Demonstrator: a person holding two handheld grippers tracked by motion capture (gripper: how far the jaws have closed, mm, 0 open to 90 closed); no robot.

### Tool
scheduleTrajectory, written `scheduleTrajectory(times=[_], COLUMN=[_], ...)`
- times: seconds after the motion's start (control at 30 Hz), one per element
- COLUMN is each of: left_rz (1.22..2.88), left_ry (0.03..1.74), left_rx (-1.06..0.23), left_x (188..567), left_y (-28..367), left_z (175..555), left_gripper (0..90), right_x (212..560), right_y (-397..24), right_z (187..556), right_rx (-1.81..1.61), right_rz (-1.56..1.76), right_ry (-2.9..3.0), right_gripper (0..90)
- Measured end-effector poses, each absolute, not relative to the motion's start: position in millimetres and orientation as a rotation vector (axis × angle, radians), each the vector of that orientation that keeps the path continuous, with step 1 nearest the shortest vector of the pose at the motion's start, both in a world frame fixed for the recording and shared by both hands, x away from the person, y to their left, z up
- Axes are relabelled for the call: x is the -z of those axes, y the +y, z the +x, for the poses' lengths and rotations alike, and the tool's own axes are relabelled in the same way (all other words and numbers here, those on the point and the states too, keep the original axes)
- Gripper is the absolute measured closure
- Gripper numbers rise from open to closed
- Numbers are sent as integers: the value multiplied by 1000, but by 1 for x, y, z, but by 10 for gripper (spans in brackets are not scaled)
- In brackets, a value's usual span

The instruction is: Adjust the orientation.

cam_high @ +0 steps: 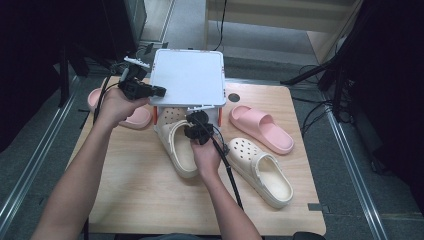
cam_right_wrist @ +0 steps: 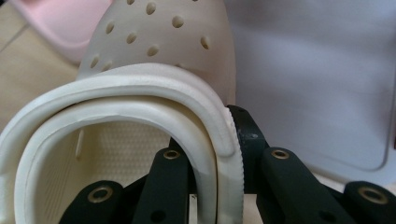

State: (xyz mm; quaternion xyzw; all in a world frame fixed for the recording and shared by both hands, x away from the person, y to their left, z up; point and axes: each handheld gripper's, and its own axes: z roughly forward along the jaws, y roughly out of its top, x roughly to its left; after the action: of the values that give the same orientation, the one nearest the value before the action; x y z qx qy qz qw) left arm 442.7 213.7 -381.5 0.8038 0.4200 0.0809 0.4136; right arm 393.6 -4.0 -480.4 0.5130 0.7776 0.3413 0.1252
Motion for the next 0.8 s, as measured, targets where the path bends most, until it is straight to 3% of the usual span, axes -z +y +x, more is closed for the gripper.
scheduleTrajectory(times=[0.27,0.47,0.6,0.7,0.8], left_rz=[2017,2015,2014,2014,2016], left_ry=[1055,1053,1053,1055,1055], left_rx=[-199,-199,-199,-200,-202], left_x=[382,382,382,382,382], left_y=[215,215,215,215,214], left_z=[443,443,443,443,443], left_gripper=[854,854,855,855,856], right_x=[485,476,466,463,464], right_y=[13,10,-1,-12,-22], right_z=[406,398,378,363,346], right_rx=[-965,-1068,-1102,-1132,-1151], right_rz=[1512,1483,1401,1364,1332], right_ry=[2146,2149,2160,2183,2229], right_gripper=[747,568,535,562,684])
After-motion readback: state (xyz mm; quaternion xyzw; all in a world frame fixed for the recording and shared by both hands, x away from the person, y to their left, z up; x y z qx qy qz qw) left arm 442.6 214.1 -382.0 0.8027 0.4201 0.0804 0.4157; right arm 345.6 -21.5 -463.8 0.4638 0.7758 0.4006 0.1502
